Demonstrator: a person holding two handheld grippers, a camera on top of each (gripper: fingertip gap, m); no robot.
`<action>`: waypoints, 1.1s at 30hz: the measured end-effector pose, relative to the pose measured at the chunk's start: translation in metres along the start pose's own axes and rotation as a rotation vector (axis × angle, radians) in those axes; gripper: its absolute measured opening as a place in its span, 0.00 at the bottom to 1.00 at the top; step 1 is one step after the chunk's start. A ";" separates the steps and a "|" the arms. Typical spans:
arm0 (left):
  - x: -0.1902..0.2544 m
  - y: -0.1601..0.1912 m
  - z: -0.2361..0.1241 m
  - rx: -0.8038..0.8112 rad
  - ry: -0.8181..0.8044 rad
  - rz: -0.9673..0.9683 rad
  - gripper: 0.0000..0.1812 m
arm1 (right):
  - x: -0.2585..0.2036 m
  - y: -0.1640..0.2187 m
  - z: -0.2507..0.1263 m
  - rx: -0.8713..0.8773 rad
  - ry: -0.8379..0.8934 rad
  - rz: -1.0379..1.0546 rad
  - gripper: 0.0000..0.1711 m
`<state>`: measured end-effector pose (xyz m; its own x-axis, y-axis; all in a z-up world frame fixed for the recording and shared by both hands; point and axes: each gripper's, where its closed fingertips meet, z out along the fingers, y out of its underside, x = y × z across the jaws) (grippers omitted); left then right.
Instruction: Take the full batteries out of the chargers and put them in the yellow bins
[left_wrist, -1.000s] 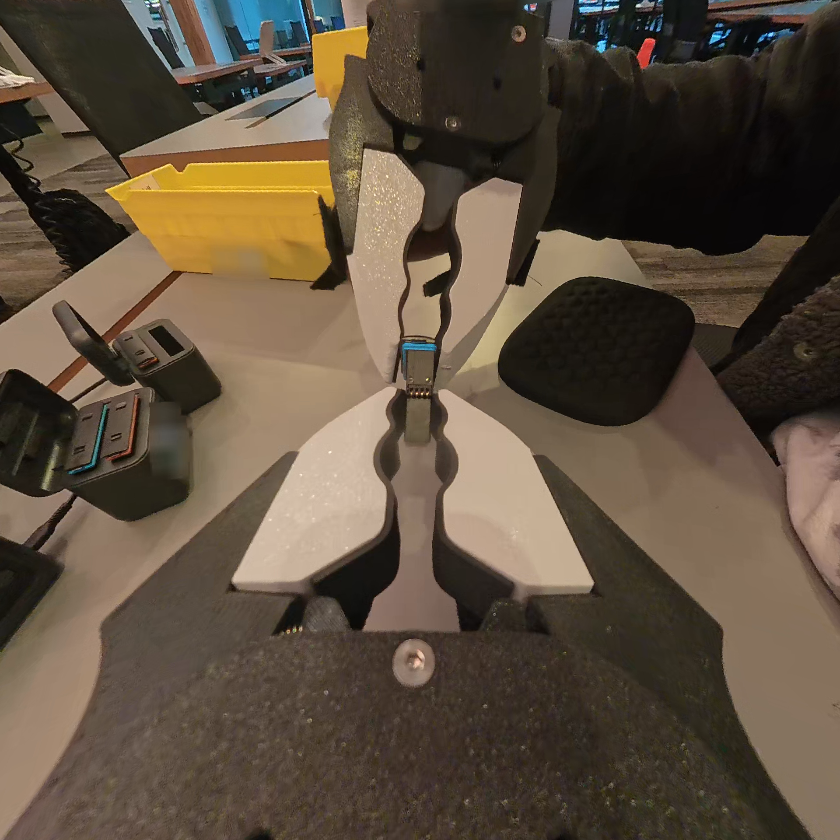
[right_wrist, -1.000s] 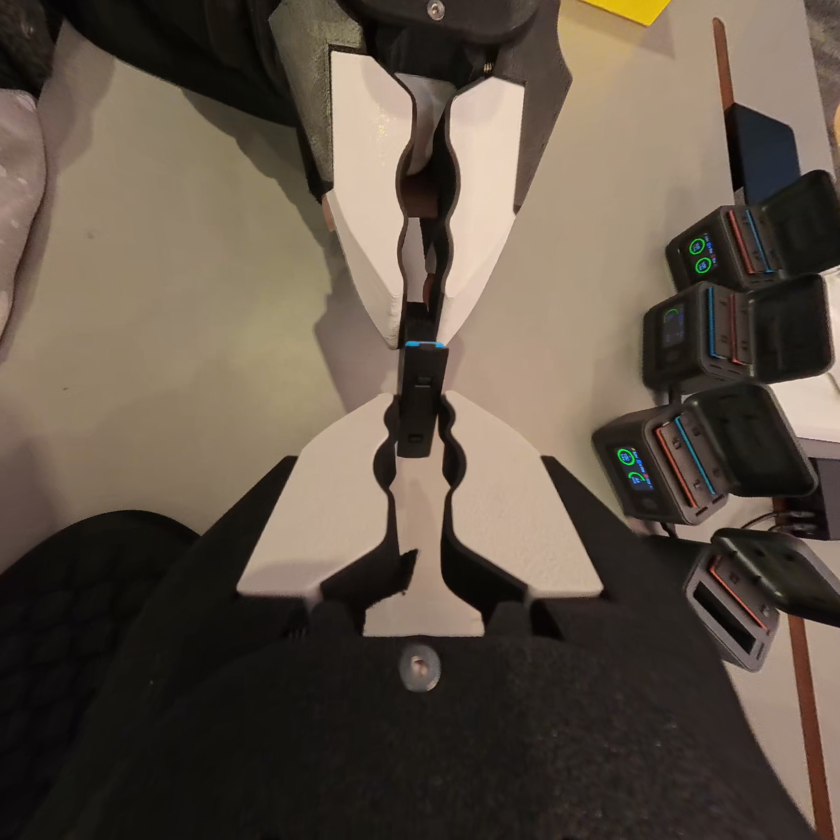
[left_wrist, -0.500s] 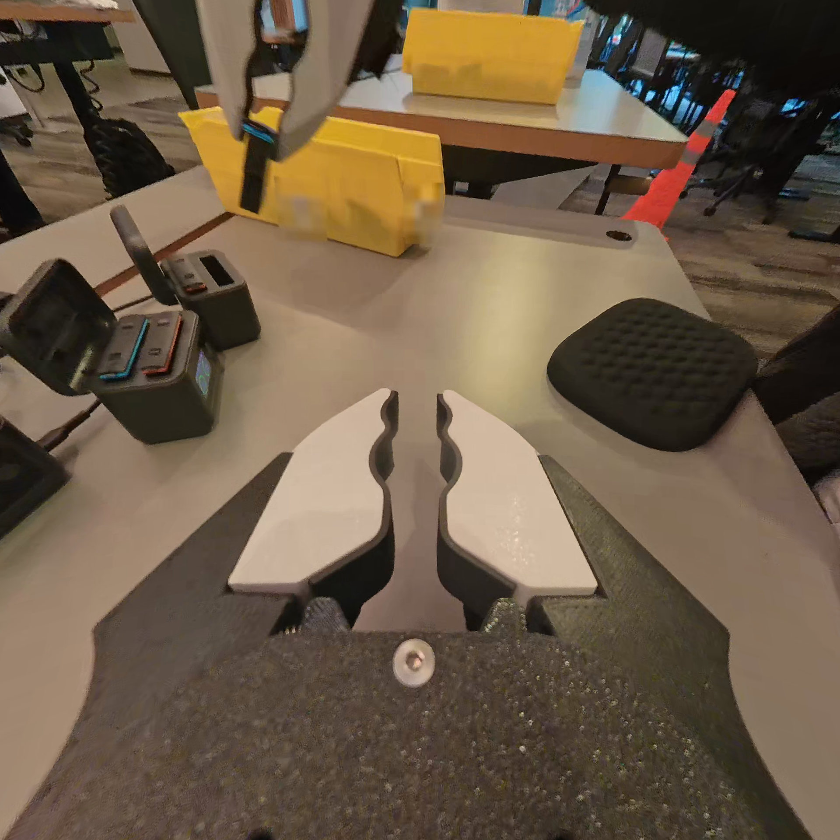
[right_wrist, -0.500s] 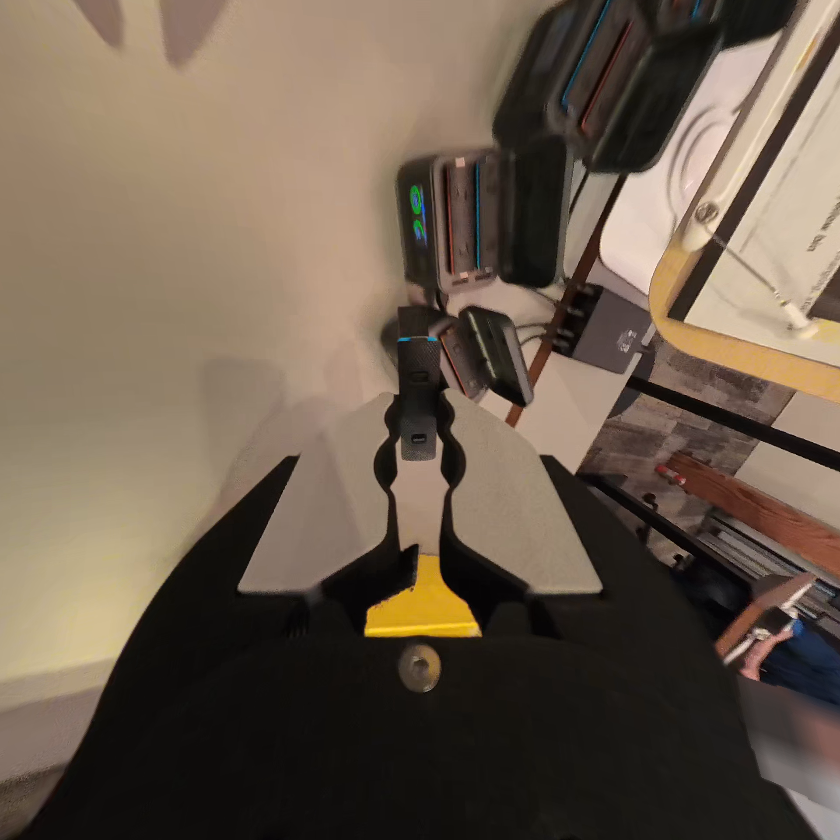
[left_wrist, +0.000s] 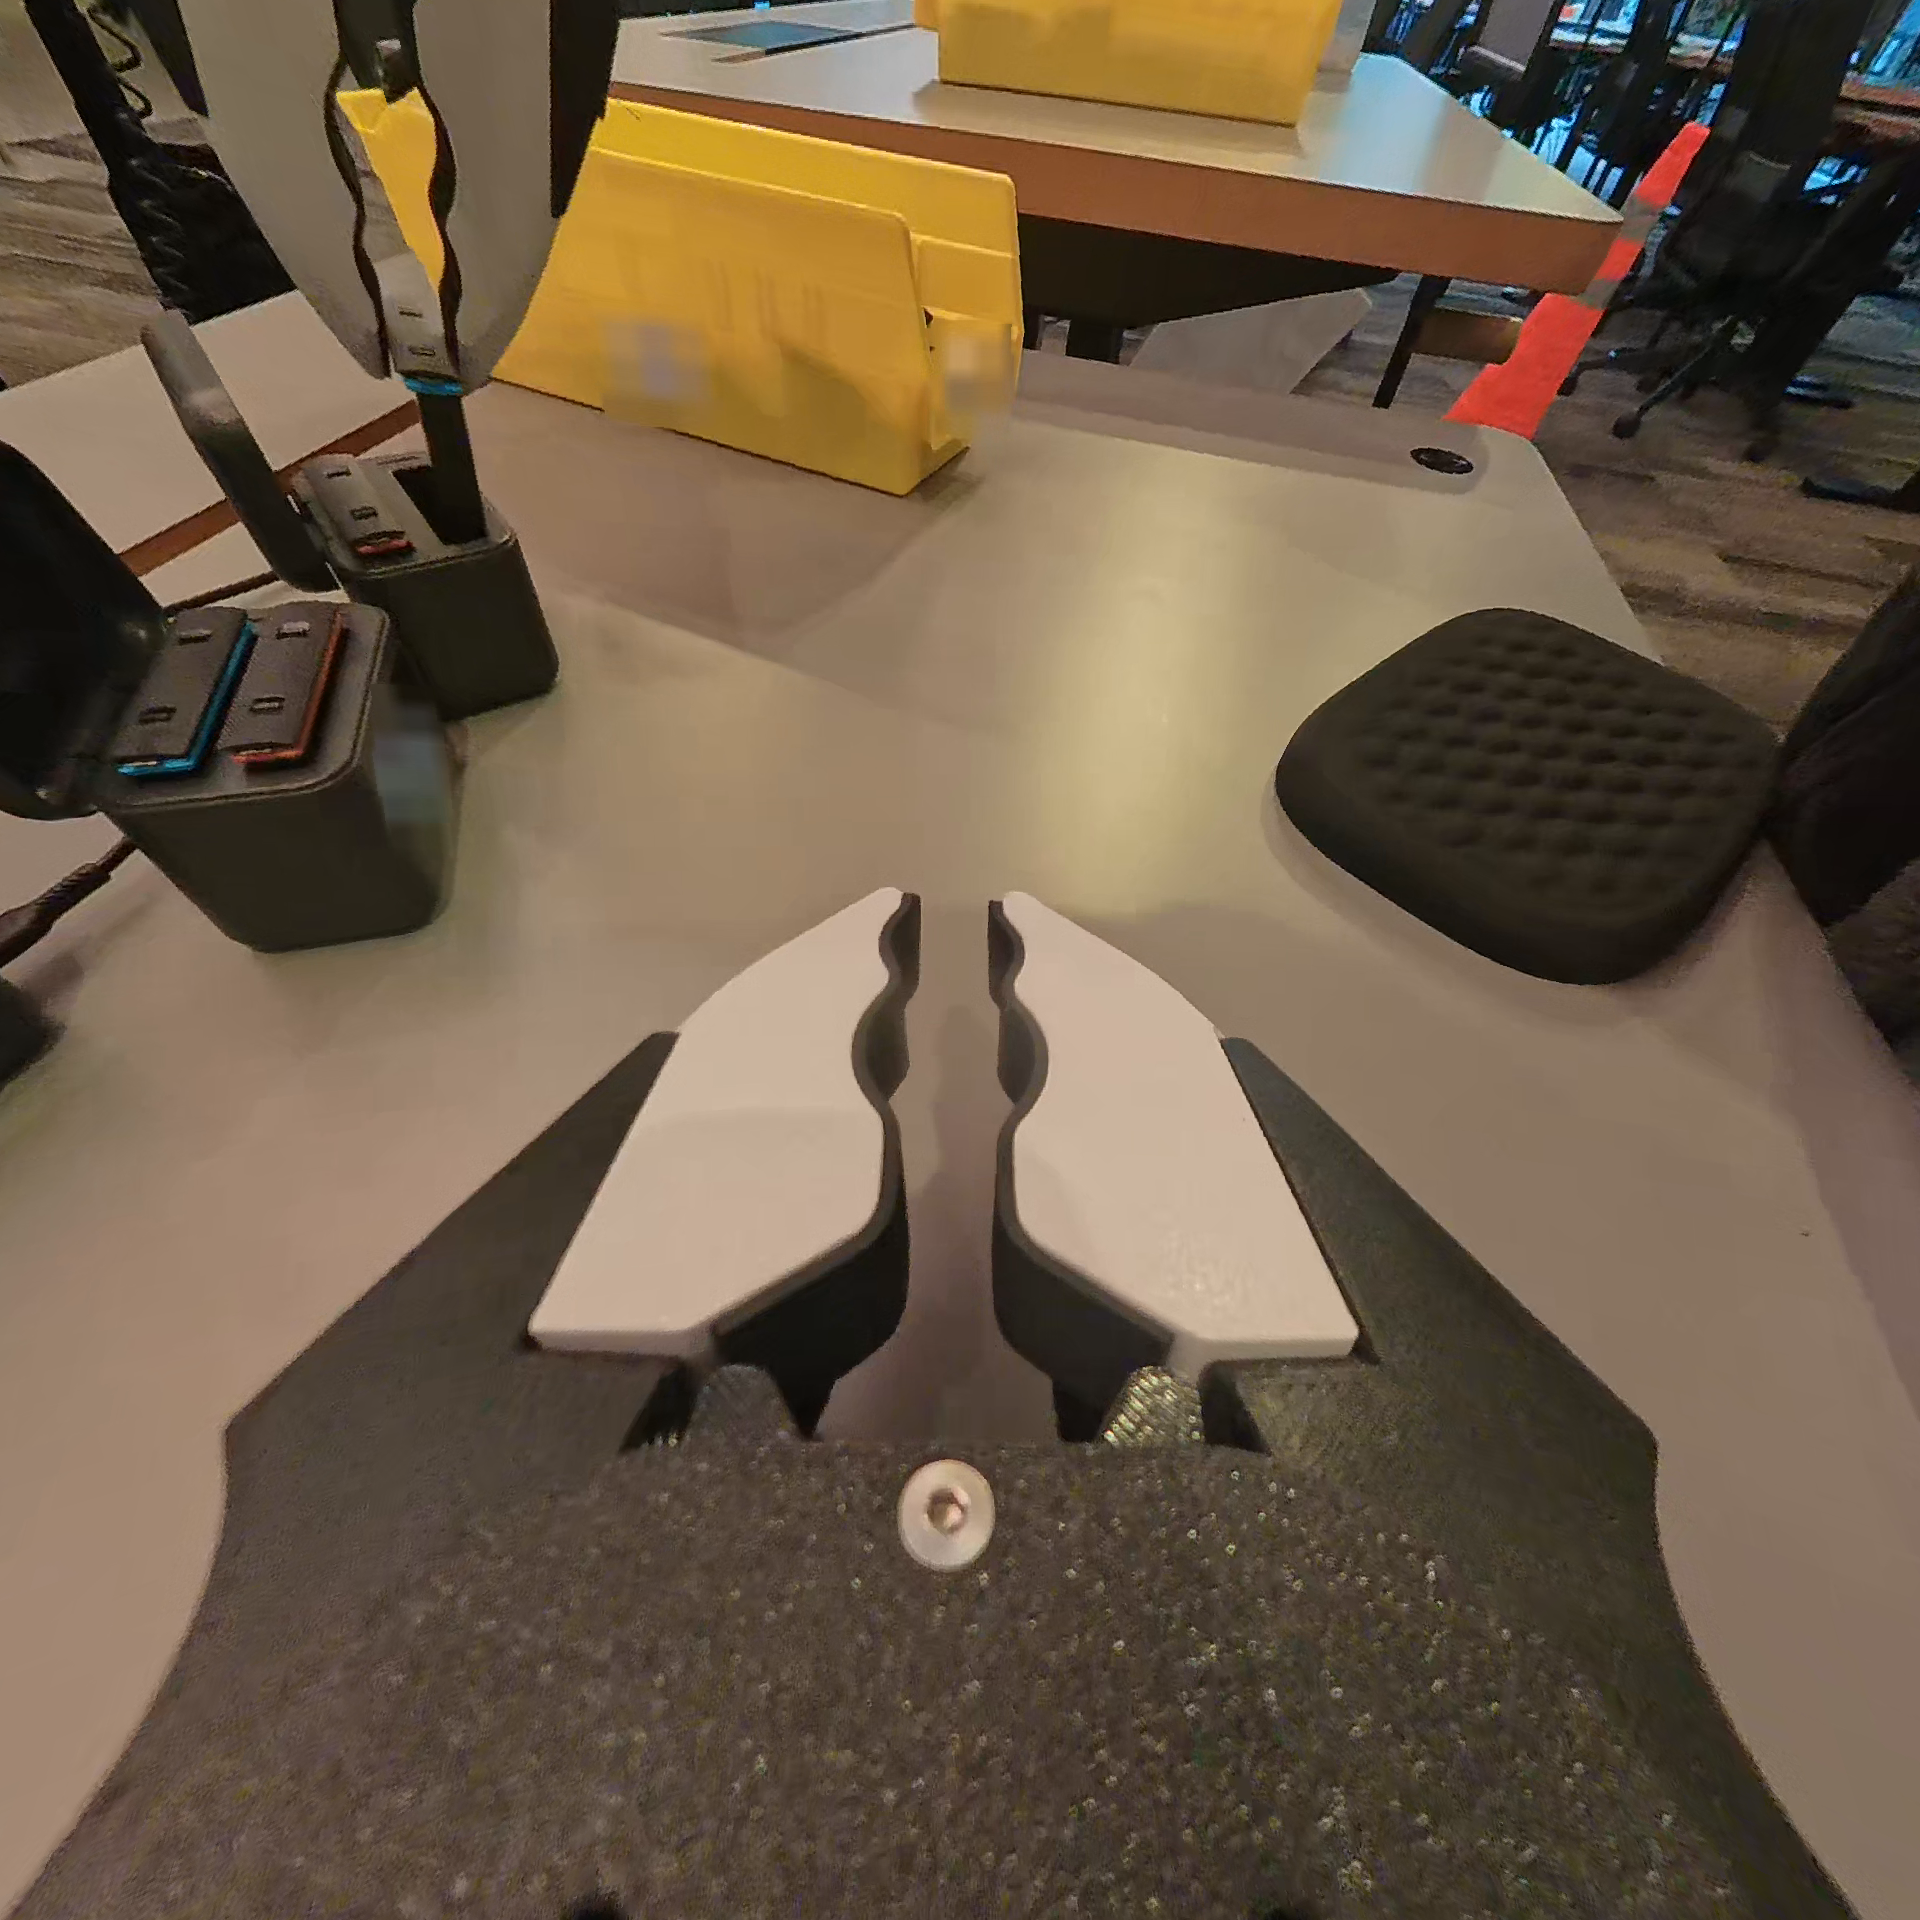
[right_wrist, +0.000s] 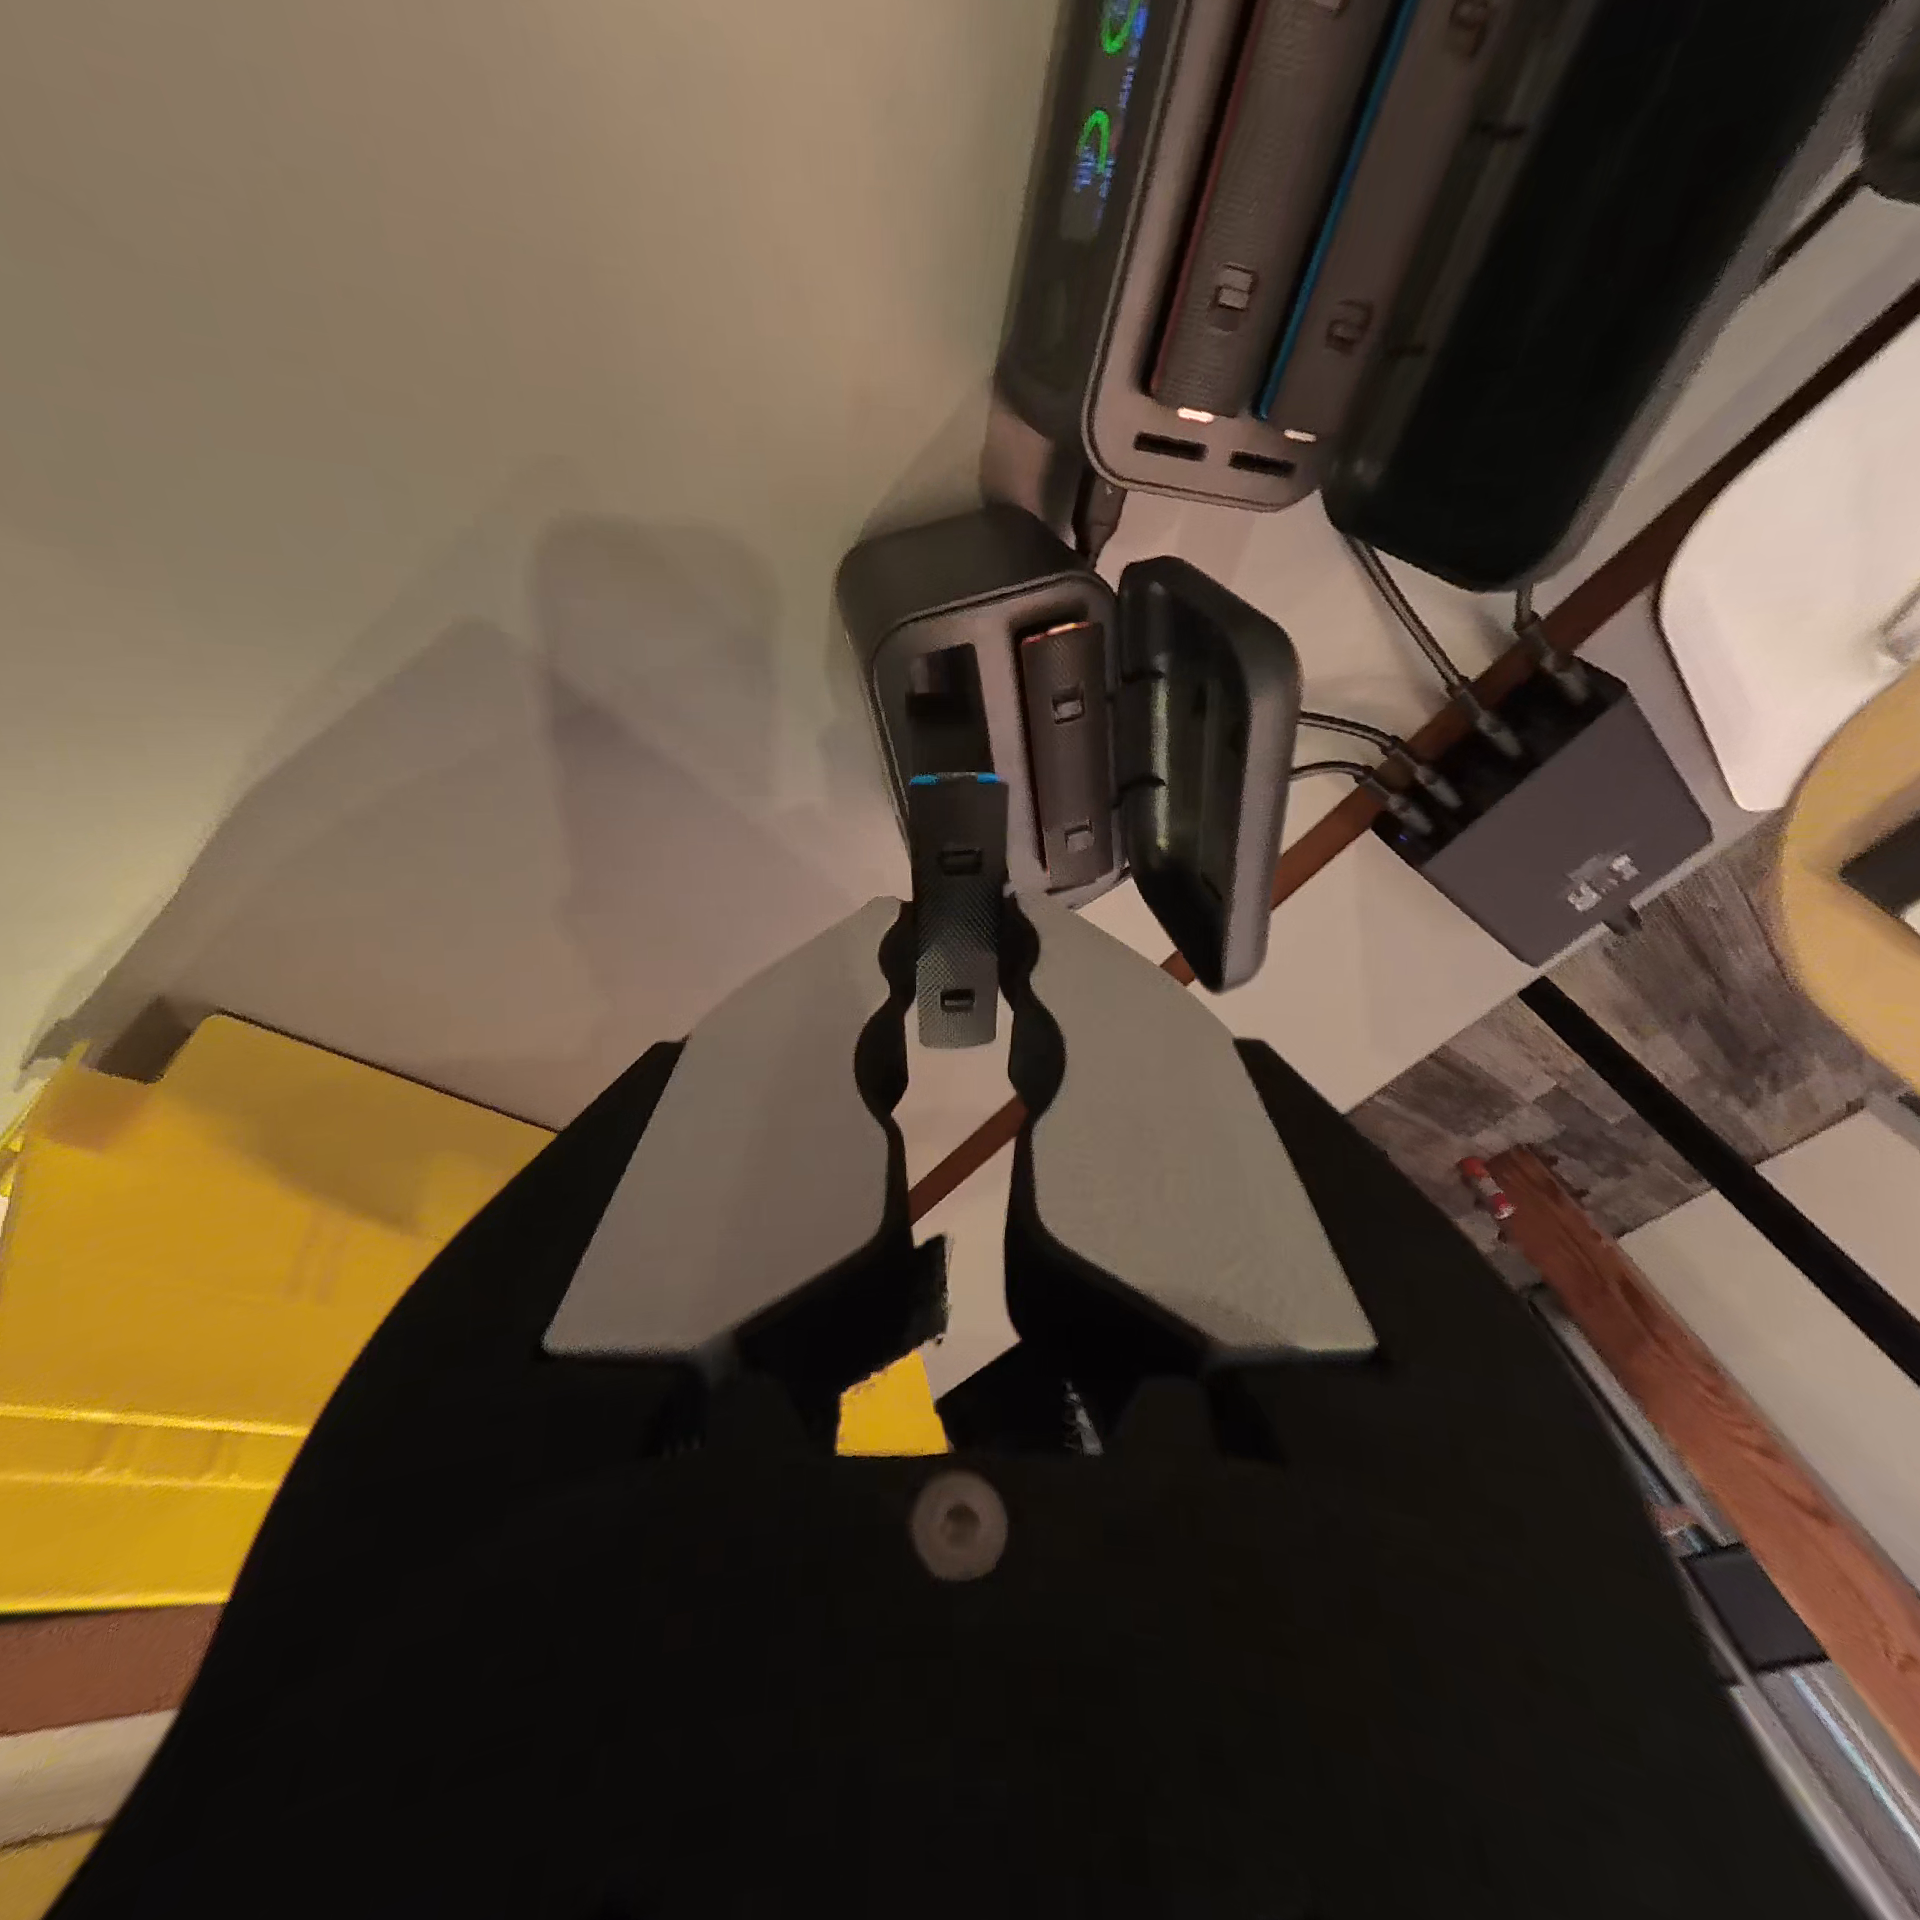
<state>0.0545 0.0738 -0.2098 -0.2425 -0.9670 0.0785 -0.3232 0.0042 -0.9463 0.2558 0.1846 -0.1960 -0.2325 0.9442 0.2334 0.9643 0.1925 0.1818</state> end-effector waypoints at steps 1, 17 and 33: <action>0.000 0.000 0.000 -0.002 -0.001 -0.001 0.06 | 0.001 -0.001 0.000 0.002 -0.001 -0.014 0.09; -0.001 0.004 0.003 -0.023 0.013 -0.025 0.04 | 0.006 -0.007 0.008 -0.071 -0.064 -0.221 0.09; 0.000 0.005 0.004 -0.027 0.017 -0.024 0.04 | 0.003 -0.005 0.021 -0.064 -0.060 -0.124 0.09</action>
<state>0.0563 0.0728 -0.2156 -0.2502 -0.9623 0.1067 -0.3535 -0.0118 -0.9353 0.2527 0.1920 -0.2161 -0.3395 0.9289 0.1480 0.9181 0.2930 0.2669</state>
